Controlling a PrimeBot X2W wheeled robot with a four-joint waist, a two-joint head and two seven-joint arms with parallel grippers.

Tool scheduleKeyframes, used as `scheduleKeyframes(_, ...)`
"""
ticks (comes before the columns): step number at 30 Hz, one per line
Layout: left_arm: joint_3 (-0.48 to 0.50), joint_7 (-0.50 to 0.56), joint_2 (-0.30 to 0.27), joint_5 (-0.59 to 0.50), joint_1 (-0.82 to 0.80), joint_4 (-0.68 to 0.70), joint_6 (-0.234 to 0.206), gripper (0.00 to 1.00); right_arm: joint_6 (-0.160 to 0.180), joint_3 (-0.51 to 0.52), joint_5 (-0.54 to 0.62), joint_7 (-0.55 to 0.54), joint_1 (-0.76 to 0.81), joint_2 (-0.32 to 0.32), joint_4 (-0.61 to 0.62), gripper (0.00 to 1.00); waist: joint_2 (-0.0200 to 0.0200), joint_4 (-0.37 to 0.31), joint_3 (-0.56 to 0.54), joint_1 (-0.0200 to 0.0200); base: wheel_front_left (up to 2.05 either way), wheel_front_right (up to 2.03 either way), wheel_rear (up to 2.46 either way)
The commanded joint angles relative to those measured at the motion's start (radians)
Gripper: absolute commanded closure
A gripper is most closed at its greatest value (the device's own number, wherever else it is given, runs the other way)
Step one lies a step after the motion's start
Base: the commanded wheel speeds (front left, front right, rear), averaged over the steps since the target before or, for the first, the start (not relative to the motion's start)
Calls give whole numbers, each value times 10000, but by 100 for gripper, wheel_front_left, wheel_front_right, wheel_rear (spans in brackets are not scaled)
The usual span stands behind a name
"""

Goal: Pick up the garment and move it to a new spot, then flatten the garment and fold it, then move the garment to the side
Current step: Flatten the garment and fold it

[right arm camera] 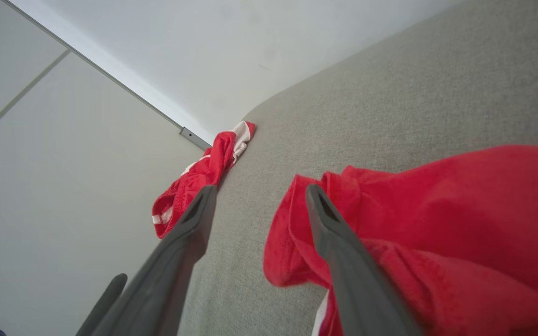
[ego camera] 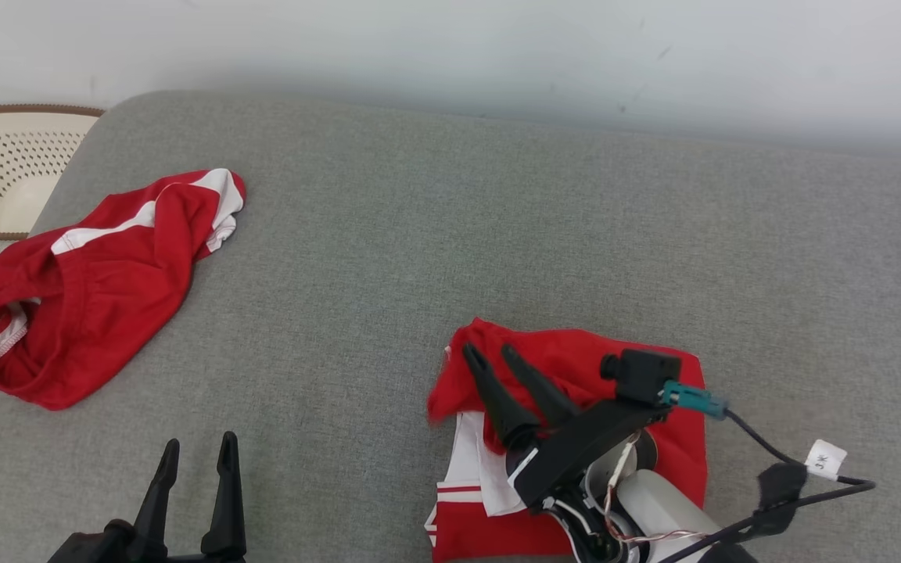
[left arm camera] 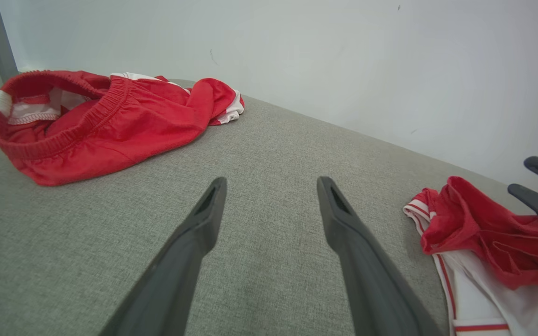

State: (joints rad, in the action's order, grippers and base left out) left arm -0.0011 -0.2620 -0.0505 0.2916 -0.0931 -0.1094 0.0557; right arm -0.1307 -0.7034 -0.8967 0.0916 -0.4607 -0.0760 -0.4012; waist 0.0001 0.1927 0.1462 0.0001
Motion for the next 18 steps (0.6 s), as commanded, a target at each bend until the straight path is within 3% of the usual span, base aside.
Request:
scheduleKeyframes(1,50,-43,-3,18,-8,-50,14,0,0,-77,-202,180,-50,-229,306,0,-1,-80,-75,-1,0,0,0)
scheduleKeyframes(11,112,-43,-1,24,99,37,-23,0,0,565,-379,1106,144,-1309,2102,0,-1,-286,-145,-1,0,0,0)
scheduleKeyframes(18,238,-45,-1,-31,103,96,12,0,0,1659,532,1282,462,-2025,1912,0,-1,-361,-138,-1,0,0,0)
